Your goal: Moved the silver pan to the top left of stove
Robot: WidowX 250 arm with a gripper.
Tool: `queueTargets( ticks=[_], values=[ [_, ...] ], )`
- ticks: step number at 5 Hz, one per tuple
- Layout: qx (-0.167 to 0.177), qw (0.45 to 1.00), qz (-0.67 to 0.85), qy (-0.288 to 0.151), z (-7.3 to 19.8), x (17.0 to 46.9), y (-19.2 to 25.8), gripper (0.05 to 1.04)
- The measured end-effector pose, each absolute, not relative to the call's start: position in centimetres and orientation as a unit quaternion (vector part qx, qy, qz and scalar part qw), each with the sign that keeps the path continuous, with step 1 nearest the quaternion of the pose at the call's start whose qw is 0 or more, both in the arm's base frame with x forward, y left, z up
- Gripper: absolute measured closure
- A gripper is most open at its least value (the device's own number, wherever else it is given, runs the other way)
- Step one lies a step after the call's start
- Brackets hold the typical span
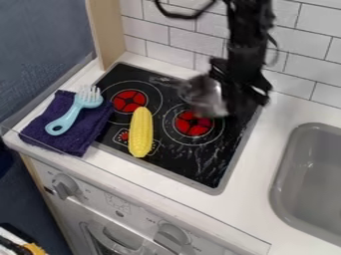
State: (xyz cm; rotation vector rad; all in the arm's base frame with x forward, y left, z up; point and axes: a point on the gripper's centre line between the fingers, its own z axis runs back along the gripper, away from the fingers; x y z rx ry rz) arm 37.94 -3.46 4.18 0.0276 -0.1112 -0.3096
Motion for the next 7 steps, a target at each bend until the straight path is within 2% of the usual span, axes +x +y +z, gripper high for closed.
queueTargets(
  ticks=[1, 3, 5, 7],
  values=[
    [0.041, 0.989, -0.123, -0.071, 6.1, 37.8, 1.5, 1.001],
    [0.049, 0.992, -0.09, -0.068, 6.1, 36.9, 6.6, 1.001],
    [0.052, 0.993, -0.096, -0.04, 2.9, 37.0, 7.4, 1.003],
    [0.062, 0.992, -0.109, -0.036, 2.2, 37.6, 7.1, 0.982]
  ],
)
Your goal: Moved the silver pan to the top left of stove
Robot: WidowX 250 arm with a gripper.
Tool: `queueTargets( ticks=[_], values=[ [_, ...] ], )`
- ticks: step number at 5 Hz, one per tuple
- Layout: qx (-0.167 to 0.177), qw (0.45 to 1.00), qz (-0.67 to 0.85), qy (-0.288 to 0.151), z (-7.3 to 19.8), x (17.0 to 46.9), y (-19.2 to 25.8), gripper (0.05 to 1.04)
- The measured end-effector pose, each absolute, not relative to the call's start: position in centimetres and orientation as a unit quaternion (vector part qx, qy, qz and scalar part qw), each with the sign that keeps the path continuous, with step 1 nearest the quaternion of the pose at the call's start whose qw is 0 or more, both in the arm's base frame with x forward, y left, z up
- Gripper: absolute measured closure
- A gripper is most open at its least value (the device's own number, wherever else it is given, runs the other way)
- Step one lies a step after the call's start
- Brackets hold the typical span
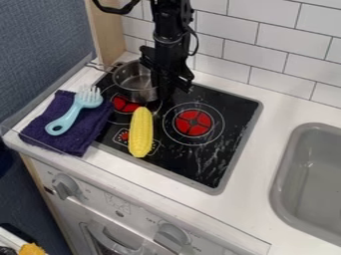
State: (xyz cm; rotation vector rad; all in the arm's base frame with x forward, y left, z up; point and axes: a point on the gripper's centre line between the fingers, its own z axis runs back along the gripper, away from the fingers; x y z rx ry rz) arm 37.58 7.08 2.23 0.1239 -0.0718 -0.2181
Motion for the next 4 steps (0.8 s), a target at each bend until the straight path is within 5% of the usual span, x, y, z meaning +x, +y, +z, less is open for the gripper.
queueTargets(
  ticks=[1, 3, 4],
  values=[
    [0.05, 0.992, -0.108, -0.037, 2.2, 37.6, 6.7, 0.811],
    [0.019, 0.99, -0.112, -0.078, 6.4, 37.7, 5.4, 0.229],
    [0.014, 0.99, -0.111, -0.089, 8.0, 36.9, 4.2, 0.069]
  ],
)
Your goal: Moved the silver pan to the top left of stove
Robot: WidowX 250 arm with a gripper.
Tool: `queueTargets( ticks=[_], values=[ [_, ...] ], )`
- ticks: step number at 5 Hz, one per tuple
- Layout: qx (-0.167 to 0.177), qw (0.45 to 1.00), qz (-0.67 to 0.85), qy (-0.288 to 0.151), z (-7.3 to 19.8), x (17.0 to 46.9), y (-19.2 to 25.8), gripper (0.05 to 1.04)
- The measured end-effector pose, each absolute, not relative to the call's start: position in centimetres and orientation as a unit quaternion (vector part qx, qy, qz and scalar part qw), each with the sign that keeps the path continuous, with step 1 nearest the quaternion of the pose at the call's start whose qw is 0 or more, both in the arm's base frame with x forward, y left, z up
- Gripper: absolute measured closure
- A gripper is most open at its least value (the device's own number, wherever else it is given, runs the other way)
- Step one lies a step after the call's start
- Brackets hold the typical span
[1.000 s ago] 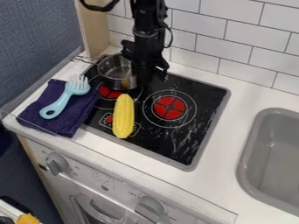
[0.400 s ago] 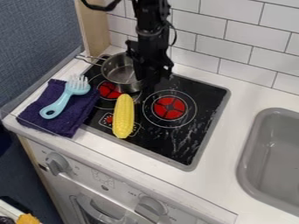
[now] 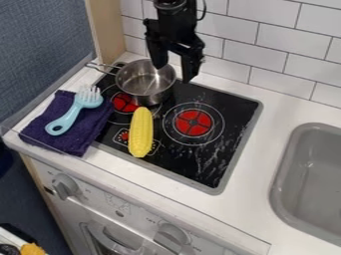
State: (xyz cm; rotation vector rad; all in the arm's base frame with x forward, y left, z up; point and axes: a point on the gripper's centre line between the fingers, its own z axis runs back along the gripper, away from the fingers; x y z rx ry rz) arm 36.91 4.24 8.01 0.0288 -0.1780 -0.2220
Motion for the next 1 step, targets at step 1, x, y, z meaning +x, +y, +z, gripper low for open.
queueTargets(
  ticks=[1],
  values=[
    [0.013, 0.992, -0.103, -0.077, 8.12, 35.83, 2.6, 0.074]
  ],
)
